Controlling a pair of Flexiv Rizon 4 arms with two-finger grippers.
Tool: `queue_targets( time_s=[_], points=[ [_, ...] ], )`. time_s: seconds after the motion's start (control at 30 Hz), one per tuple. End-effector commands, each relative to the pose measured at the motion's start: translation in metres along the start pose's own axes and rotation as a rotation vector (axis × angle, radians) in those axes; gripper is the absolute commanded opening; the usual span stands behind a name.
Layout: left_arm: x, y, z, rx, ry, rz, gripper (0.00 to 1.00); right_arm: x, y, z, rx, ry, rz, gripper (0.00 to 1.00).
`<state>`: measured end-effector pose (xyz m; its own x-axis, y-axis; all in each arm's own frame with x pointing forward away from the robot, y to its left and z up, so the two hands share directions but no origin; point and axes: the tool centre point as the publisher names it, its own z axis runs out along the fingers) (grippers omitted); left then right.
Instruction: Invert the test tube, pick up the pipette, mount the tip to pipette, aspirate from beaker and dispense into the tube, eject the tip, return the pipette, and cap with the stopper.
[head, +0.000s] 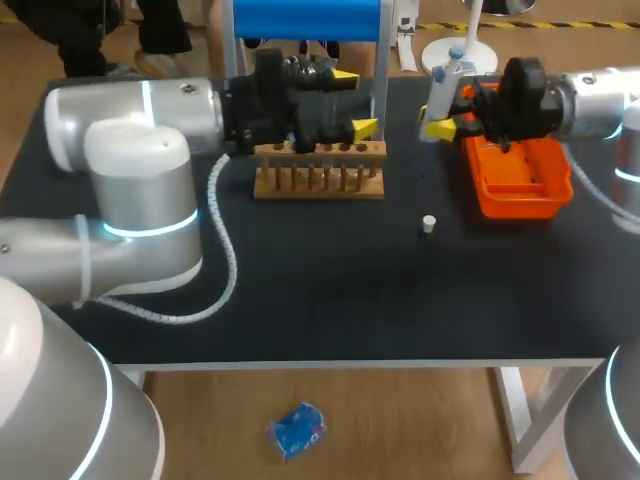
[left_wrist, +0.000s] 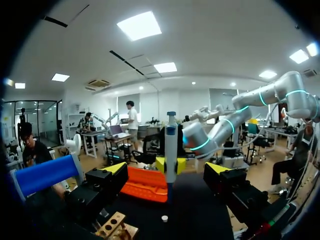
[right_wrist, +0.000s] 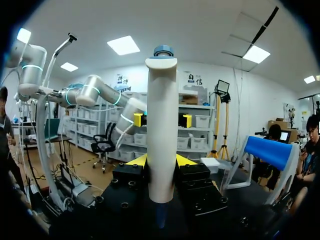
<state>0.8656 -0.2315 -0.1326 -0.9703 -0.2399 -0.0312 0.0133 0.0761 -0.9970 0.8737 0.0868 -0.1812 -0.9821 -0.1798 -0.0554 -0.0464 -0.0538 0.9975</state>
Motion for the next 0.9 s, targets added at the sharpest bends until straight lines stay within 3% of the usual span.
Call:
queue_targets(
  time_s=[0.03,0.6,0.9],
  points=[
    [0.013,0.002,-0.029,-0.004,-0.068,-0.001,1.00,-0.006,-0.007,0.005,-0.012,0.010,-0.001,0.00],
    [0.013,0.002,-0.029,-0.004,-0.068,-0.001,1.00,-0.006,-0.007,0.005,-0.012,0.010,-0.001,0.00],
    [0.016,0.014,-0.038,-0.003,-0.009,-0.002,1.00,0.008,-0.032,0.036,0.000,0.021,0.017,0.00]
  ],
)
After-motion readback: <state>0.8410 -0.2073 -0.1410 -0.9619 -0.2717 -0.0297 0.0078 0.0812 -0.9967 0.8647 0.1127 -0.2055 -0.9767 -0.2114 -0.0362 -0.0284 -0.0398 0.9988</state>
